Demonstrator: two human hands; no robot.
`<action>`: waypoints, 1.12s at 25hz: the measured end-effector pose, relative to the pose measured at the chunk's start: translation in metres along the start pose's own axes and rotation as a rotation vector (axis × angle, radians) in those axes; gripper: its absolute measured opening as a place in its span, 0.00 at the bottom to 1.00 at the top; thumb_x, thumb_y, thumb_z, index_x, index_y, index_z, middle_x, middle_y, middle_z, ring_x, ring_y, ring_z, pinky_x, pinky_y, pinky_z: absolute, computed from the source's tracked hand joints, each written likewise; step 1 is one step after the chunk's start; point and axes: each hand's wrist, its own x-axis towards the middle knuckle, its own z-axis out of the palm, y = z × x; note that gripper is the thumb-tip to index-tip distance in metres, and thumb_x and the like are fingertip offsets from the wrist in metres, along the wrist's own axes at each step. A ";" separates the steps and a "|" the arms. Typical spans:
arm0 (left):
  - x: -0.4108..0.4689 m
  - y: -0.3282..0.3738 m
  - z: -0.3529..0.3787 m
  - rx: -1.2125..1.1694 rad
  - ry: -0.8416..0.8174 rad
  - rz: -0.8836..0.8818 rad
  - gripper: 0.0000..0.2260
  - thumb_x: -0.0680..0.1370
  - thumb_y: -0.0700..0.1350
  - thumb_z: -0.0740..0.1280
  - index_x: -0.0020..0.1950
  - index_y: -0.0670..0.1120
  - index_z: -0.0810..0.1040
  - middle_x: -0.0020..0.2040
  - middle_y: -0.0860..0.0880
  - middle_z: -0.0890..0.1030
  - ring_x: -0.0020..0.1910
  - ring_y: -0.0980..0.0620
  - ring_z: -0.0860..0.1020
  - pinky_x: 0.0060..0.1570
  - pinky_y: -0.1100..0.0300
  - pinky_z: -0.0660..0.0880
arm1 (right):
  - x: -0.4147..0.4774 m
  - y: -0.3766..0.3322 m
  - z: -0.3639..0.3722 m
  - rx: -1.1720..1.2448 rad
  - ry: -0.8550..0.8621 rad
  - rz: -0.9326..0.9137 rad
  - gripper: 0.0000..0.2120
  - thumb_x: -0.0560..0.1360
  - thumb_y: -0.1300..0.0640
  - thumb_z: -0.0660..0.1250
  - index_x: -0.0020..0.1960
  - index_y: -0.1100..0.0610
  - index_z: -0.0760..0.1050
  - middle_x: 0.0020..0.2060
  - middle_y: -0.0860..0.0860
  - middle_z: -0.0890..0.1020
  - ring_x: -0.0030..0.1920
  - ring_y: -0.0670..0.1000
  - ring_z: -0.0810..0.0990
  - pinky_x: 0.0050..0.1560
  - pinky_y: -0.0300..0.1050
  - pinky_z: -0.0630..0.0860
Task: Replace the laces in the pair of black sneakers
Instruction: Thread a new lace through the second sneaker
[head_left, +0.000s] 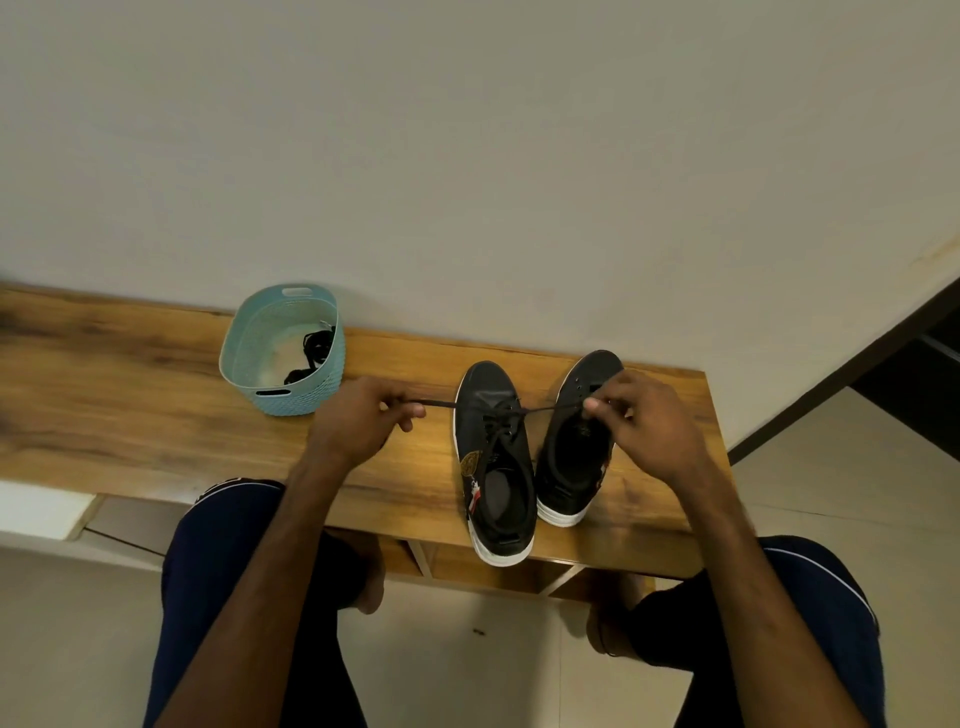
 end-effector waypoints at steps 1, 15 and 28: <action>0.000 0.000 0.001 0.039 0.015 -0.020 0.05 0.77 0.52 0.70 0.44 0.55 0.84 0.34 0.58 0.82 0.40 0.60 0.79 0.41 0.59 0.73 | 0.001 0.003 -0.001 -0.043 0.033 0.026 0.08 0.79 0.49 0.66 0.49 0.50 0.83 0.47 0.45 0.78 0.47 0.47 0.77 0.47 0.50 0.77; -0.003 -0.018 0.017 0.749 -0.058 -0.376 0.12 0.77 0.47 0.70 0.59 0.46 0.79 0.56 0.46 0.82 0.56 0.46 0.80 0.45 0.55 0.73 | 0.006 0.018 0.012 -0.349 -0.149 0.172 0.11 0.77 0.47 0.68 0.58 0.49 0.81 0.59 0.48 0.78 0.53 0.50 0.77 0.49 0.47 0.77; -0.006 0.035 0.085 0.102 -0.127 0.043 0.15 0.75 0.59 0.69 0.53 0.51 0.75 0.48 0.55 0.79 0.46 0.55 0.78 0.38 0.60 0.71 | 0.008 -0.030 0.079 -0.229 -0.171 -0.020 0.08 0.80 0.48 0.64 0.53 0.51 0.77 0.48 0.46 0.81 0.53 0.50 0.78 0.48 0.51 0.78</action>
